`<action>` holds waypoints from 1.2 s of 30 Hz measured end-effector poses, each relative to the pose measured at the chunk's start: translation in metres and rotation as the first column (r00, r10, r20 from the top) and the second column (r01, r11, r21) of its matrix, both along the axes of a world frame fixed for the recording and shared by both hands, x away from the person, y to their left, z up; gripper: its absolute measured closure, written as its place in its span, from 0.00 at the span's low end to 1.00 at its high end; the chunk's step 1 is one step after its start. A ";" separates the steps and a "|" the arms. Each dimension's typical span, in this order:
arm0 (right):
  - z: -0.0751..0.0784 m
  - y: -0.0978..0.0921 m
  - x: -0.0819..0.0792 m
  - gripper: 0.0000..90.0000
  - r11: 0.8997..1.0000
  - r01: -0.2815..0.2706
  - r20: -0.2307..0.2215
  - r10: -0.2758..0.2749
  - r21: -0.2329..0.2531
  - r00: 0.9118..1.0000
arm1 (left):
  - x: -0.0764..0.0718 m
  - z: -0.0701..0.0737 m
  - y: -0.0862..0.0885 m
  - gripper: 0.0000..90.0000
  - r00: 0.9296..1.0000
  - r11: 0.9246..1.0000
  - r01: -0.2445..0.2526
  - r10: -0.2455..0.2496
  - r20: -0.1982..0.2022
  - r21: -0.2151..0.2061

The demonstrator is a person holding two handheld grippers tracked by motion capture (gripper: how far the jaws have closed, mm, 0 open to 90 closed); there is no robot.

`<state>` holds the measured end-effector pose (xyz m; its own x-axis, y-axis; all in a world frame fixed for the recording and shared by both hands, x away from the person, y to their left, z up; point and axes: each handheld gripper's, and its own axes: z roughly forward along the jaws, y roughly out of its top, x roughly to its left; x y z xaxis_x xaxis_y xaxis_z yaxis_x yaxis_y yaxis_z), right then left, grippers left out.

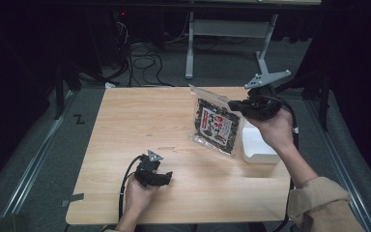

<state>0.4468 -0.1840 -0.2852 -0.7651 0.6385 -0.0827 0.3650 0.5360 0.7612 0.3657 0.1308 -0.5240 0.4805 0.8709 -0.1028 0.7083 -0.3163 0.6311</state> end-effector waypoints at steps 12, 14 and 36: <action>0.017 -0.021 0.006 1.00 0.997 0.073 0.032 -0.074 0.022 0.997 | 0.000 0.000 0.001 0.32 1.000 1.000 0.001 -0.001 -0.004 0.002; 0.020 -0.024 0.008 1.00 0.996 0.090 0.039 -0.090 0.018 0.995 | 0.001 0.000 0.000 0.32 1.000 1.000 0.002 -0.002 -0.003 0.001; 0.034 -0.084 0.011 1.00 0.962 0.255 0.106 -0.264 0.095 0.959 | 0.000 -0.001 -0.001 0.32 1.000 1.000 0.006 -0.006 -0.005 0.009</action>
<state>0.4578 -0.2678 -0.2515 -0.5604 0.8219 -0.1021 0.3901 0.3707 0.8429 0.3653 0.1293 -0.5252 0.4854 0.8688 -0.0976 0.7096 -0.3263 0.6245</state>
